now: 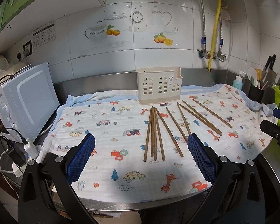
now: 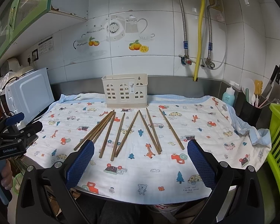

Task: Organize utensils

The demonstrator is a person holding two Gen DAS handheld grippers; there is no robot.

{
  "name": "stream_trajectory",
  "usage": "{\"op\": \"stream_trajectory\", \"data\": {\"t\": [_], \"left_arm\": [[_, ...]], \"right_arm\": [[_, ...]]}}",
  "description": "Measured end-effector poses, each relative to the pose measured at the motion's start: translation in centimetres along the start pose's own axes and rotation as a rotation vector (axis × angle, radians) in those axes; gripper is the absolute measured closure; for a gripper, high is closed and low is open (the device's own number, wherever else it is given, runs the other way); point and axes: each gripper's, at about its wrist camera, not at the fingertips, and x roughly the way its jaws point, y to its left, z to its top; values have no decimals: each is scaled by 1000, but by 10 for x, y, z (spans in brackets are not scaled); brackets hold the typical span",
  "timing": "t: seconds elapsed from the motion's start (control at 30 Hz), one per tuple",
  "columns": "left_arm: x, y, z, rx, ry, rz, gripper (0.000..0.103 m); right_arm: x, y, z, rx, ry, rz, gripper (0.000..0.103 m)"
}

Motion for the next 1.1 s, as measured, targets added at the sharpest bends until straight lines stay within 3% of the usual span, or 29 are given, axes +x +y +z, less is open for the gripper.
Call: {"op": "stream_trajectory", "data": {"t": [1.1], "left_arm": [[69,7,12,-18,119,2,5]], "right_arm": [[67,-13,7,-4,87,31,6]]}}
